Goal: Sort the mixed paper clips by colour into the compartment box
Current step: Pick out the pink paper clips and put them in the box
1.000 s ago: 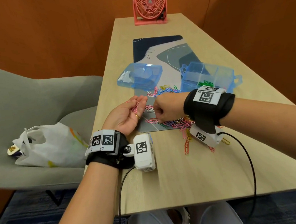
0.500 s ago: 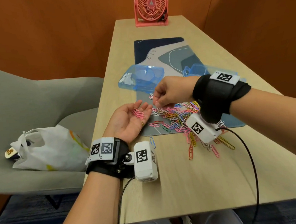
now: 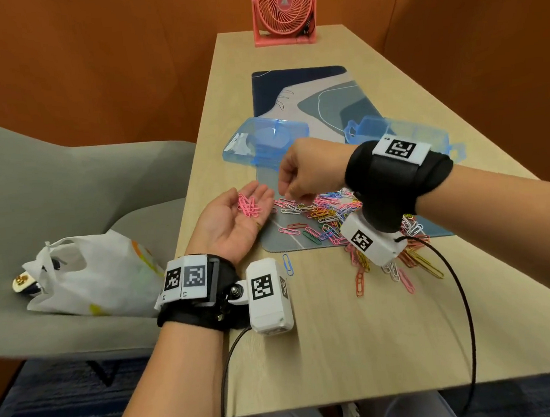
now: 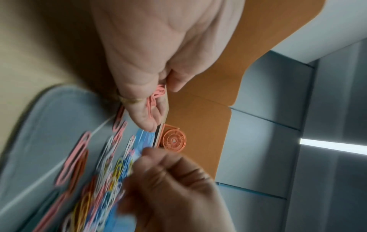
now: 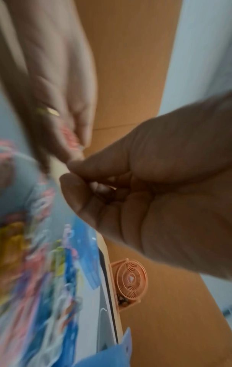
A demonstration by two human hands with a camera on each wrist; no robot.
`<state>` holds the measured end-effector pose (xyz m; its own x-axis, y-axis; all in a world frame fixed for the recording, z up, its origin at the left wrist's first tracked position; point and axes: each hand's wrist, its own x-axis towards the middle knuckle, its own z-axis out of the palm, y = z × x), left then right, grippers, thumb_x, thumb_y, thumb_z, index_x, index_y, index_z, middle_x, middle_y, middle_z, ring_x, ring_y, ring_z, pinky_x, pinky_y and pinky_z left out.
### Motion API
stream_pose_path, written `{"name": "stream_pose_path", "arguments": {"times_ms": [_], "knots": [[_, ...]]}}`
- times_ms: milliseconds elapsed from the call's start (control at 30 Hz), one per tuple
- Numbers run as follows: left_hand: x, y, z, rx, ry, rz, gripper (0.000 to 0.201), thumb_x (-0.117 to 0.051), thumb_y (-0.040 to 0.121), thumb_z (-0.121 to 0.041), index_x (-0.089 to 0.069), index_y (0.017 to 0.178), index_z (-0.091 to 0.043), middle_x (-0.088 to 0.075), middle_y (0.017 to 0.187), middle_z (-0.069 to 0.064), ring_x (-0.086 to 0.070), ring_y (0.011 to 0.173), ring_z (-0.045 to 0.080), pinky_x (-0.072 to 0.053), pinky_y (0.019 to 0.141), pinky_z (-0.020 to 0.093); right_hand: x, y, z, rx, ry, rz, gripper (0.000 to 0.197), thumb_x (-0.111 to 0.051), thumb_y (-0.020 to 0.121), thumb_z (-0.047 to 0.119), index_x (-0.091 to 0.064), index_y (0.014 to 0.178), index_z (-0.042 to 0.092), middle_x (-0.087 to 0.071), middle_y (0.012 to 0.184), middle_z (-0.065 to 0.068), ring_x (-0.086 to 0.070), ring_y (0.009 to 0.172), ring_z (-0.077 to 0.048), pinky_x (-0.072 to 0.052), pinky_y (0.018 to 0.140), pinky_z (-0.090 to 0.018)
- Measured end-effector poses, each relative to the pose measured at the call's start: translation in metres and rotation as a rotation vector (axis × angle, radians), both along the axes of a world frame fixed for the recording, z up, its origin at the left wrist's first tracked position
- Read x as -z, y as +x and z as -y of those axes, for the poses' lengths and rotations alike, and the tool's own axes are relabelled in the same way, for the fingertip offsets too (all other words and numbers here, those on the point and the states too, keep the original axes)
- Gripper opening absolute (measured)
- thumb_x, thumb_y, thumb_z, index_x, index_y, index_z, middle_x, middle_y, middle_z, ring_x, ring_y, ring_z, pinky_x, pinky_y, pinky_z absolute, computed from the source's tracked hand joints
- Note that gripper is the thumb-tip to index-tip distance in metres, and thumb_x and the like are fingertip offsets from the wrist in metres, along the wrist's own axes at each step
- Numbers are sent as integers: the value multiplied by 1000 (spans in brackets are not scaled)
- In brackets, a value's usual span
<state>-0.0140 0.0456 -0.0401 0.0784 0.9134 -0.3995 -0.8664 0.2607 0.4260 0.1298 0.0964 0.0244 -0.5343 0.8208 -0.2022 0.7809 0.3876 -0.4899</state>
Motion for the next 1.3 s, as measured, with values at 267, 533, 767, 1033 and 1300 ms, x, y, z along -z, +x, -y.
{"name": "stream_pose_path", "arguments": {"times_ms": [267, 533, 767, 1033, 1300], "knots": [[-2, -11, 0, -116, -4, -32, 37, -28, 103, -19, -54, 100, 6, -58, 101, 20, -56, 101, 30, -45, 89, 39, 26, -9, 17, -199, 97, 318, 12, -65, 83, 19, -62, 72, 17, -58, 68, 6, -52, 69, -13, -43, 59, -21], [-2, -18, -2, -171, -9, 8, 37, -29, 103, -20, -52, 116, 5, -57, 103, 19, -48, 124, 30, -40, 94, 37, 18, -20, 2, -104, 134, 189, 9, -64, 81, 17, -68, 87, 12, -62, 79, 2, -54, 74, -14, -47, 65, -23], [-2, -16, -2, -175, -28, 9, 34, -30, 102, -19, -54, 98, 5, -57, 101, 19, -50, 119, 30, -41, 93, 37, 29, -42, -11, -144, 177, 286, 10, -69, 81, 17, -68, 88, 10, -63, 84, -1, -56, 80, -17, -45, 63, -23], [0, -19, -4, -247, -21, -10, 31, -31, 102, -18, -54, 98, 3, -57, 98, 16, -56, 99, 26, -43, 95, 33, 24, -36, -9, -97, 192, 240, 10, -65, 84, 21, -62, 85, 11, -59, 83, -3, -53, 78, -19, -43, 60, -25], [-2, 3, -2, -105, 25, 108, 34, -30, 101, -17, -52, 103, 9, -59, 104, 23, -57, 100, 31, -39, 104, 39, -6, -31, -12, -48, 59, -58, 7, -70, 80, 14, -72, 87, 15, -66, 70, 3, -57, 59, -8, -48, 56, -18]]}}
